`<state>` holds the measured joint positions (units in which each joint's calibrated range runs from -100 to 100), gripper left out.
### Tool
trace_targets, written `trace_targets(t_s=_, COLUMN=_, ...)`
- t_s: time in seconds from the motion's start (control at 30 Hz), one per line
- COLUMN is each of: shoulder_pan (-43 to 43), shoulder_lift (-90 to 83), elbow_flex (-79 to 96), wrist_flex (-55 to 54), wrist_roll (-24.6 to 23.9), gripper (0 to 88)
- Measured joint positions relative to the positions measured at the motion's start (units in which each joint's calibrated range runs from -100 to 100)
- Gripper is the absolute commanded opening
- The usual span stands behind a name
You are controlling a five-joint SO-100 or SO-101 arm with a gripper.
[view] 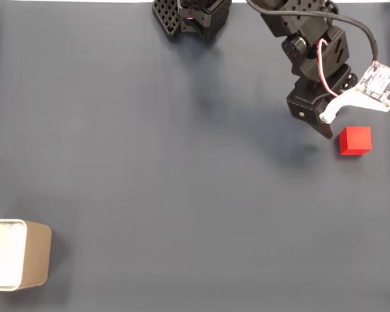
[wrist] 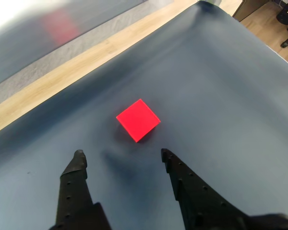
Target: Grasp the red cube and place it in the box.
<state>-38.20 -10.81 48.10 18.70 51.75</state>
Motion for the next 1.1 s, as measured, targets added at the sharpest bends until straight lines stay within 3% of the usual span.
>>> trace_targets(t_s=1.1, shoulder_pan=1.26, shoulder_lift=13.81, elbow_flex=-12.21, wrist_flex=-1.03, wrist_roll=-0.05, gripper=41.0)
